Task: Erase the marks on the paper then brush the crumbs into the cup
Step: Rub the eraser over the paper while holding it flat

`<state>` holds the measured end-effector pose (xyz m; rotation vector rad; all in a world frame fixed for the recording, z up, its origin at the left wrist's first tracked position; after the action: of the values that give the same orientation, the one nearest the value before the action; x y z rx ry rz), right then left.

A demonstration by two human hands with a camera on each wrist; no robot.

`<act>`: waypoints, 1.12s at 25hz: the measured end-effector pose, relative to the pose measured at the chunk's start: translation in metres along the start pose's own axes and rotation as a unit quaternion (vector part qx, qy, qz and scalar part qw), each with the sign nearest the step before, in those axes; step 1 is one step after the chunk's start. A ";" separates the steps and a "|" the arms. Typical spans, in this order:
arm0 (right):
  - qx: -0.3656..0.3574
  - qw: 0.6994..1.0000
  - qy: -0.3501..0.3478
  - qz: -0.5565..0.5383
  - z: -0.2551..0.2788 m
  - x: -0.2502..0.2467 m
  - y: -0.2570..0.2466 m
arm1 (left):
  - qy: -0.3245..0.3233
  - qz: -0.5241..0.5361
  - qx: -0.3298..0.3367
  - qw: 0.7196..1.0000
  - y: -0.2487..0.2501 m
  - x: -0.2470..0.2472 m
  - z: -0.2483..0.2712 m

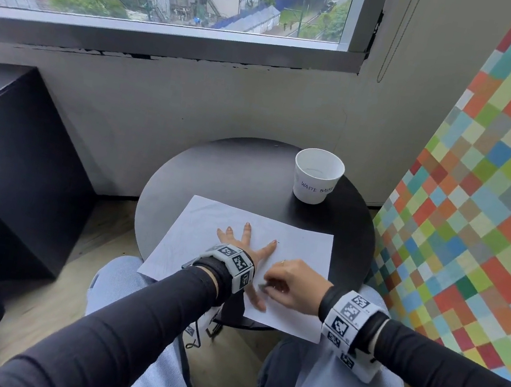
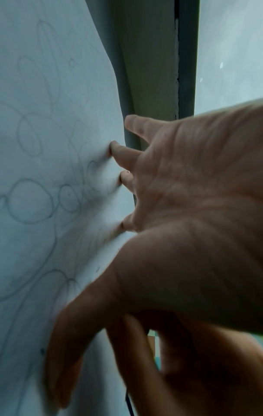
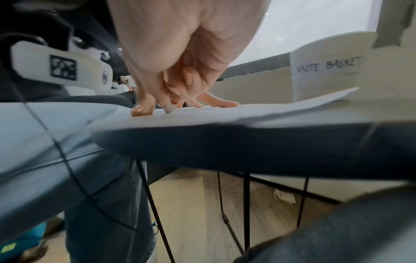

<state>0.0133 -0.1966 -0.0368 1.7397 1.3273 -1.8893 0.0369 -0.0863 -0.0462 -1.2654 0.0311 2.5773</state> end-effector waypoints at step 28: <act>0.110 0.990 0.085 -0.019 0.017 -0.051 0.034 | -0.003 -0.010 -0.008 1.000 -0.001 -0.004 0.002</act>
<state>0.0387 -0.2474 -0.0087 2.0372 1.2553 -2.0144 0.0377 -0.0862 -0.0420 -1.2564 -0.0029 2.5705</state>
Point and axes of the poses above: each hand's wrist, its own z-axis away from the middle knuckle, its own x-axis out of the palm, y = z × x, the point moved 6 cm from there along -z, towards the middle knuckle, and after that the axes turned 3 degrees about -y, right-handed, at the moved point
